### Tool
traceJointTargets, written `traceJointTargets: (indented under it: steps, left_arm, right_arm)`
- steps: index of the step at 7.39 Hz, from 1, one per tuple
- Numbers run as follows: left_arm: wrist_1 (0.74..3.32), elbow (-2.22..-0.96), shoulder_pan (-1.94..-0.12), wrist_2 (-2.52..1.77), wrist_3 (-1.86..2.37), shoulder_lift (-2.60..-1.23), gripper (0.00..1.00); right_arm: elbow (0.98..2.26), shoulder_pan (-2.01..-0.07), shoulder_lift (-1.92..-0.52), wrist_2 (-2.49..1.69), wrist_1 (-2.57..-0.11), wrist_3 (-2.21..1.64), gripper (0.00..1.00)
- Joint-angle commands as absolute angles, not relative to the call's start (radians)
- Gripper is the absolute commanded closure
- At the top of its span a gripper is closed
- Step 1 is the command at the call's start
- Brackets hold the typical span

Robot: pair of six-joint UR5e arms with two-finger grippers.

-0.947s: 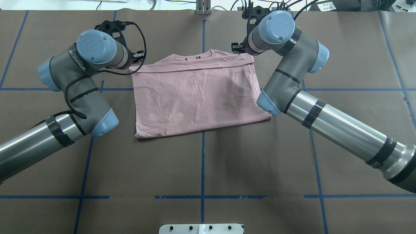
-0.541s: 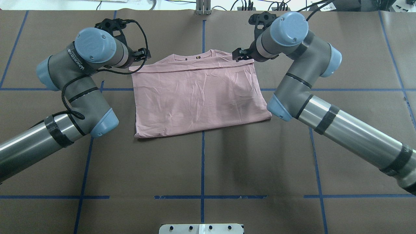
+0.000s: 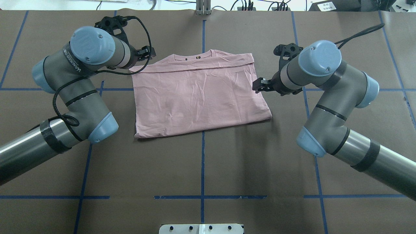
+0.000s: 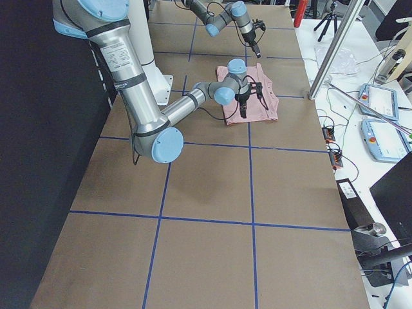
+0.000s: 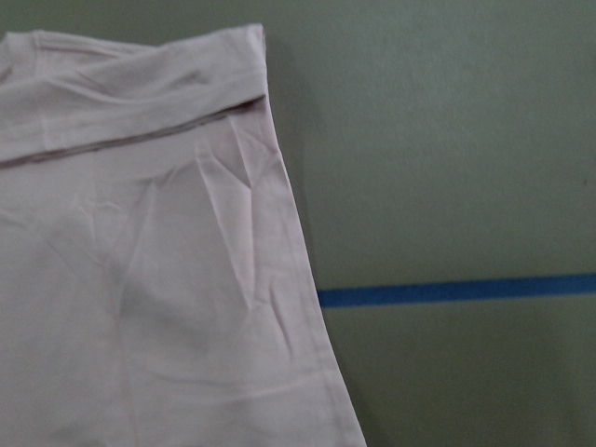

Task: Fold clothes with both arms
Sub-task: 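Move the right gripper to the folded shirt's side edge while the left gripper hovers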

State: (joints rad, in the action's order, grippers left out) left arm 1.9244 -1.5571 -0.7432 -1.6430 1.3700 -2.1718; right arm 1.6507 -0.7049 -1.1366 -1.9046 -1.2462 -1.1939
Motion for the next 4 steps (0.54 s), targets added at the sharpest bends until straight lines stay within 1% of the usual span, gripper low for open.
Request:
traceJointTargets:
  steps: [1, 4]
  left_arm:
    - [1.919, -1.565, -0.726, -1.64, 1.387, -2.171, 0.0]
    - [1.921, -1.565, -0.709, -1.638, 1.413, -2.172, 0.0]
  right_arm:
    - [1.638, -0.654, -1.167, -1.902, -1.255, -1.227, 0.0]
    - [1.612, -0.634, -1.16, -1.899, -1.255, -1.227, 0.0]
